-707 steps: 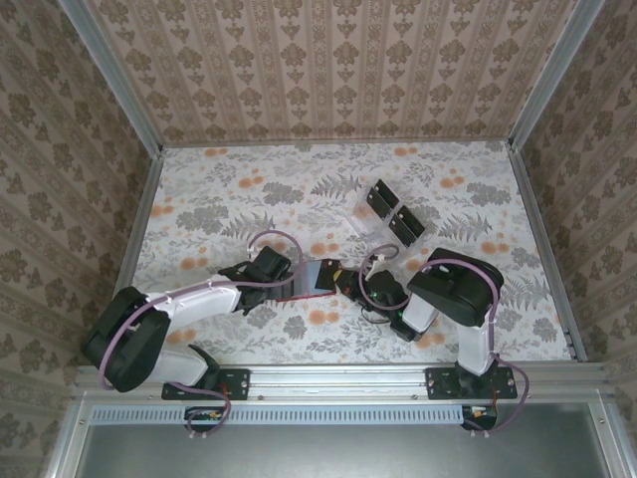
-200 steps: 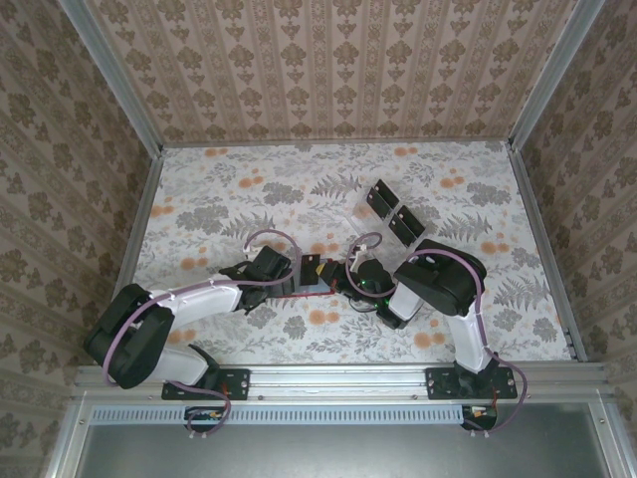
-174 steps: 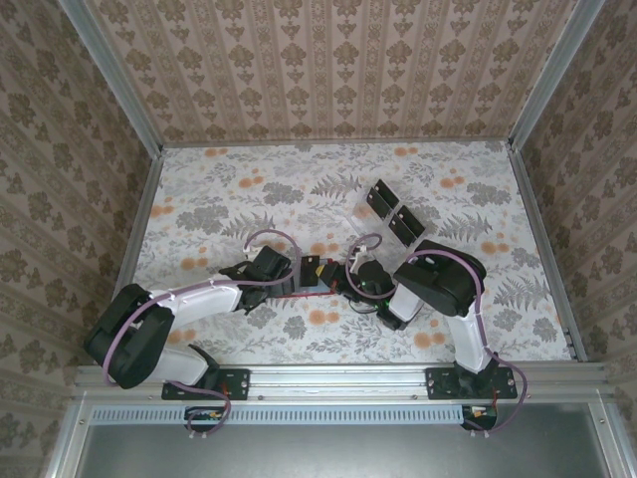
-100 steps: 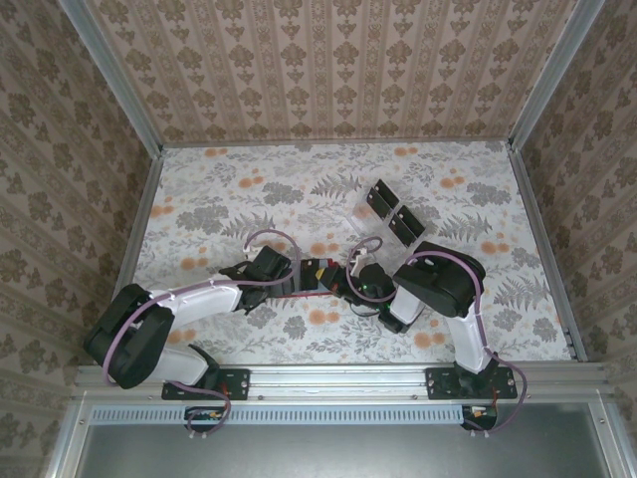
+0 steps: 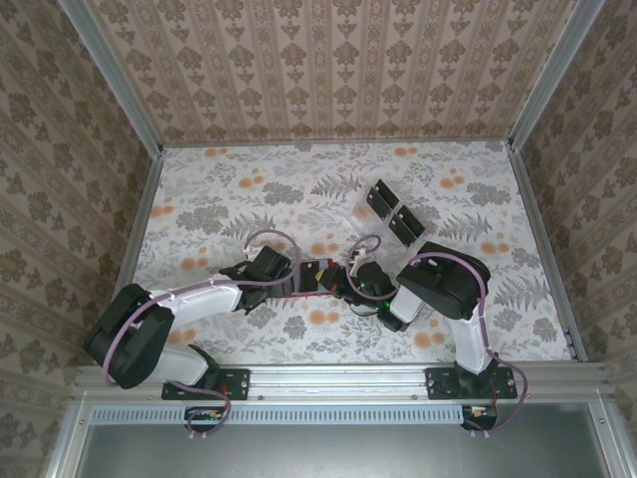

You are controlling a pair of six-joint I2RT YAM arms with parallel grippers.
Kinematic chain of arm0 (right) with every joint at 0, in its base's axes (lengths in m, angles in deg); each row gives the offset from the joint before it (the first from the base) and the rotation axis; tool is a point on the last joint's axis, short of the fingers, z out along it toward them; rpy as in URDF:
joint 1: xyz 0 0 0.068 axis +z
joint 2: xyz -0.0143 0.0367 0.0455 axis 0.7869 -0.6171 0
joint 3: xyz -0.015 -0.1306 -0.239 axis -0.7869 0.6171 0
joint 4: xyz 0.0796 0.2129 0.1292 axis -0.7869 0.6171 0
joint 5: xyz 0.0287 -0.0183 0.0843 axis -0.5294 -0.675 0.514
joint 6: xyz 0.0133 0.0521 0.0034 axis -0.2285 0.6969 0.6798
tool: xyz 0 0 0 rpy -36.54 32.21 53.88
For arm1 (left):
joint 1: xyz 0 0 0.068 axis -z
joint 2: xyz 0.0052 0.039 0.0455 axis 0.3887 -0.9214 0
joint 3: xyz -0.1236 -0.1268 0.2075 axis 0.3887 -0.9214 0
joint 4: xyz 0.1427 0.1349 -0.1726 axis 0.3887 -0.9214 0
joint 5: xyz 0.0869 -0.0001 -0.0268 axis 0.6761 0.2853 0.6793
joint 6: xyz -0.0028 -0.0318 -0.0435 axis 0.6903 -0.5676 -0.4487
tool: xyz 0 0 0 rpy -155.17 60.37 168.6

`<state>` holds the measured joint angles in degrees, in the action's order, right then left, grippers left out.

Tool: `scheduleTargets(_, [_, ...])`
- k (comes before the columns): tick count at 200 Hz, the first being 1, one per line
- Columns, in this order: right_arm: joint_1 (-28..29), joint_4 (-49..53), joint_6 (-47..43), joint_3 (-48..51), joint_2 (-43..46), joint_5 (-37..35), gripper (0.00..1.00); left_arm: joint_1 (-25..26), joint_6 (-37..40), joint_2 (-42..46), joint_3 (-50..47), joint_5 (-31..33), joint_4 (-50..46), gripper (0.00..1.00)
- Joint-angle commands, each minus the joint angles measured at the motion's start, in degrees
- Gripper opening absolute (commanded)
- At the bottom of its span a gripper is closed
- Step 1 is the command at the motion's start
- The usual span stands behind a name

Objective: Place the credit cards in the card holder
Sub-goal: Insert the credit card into the card slot.

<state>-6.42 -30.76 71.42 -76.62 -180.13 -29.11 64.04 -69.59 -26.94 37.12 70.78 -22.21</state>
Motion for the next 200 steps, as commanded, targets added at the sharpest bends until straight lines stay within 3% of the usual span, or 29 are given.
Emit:
scheduleTargets(1, [0.6, 14.1, -0.9, 0.6, -0.3, 2.7, 0.0, 0.0, 0.1, -1.8, -1.6, 1.1, -7.1, 1.0])
scheduleTargets(111, [0.5, 20.5, -2.3, -3.9, -0.1, 5.3, 0.0, 0.4, 0.0, -2.0, -1.4, 1.0, -6.9, 1.0])
scheduleTargets(181, [0.9, 31.5, -6.2, -10.1, 0.3, 7.6, 0.0, 0.0, 0.9, -1.7, 0.7, 0.2, -6.8, 1.0])
scheduleTargets(200, [0.9, 34.3, -7.4, -10.8, 1.7, 7.4, 0.13, -1.0, 1.4, -1.0, 1.7, -0.6, -6.7, 1.0])
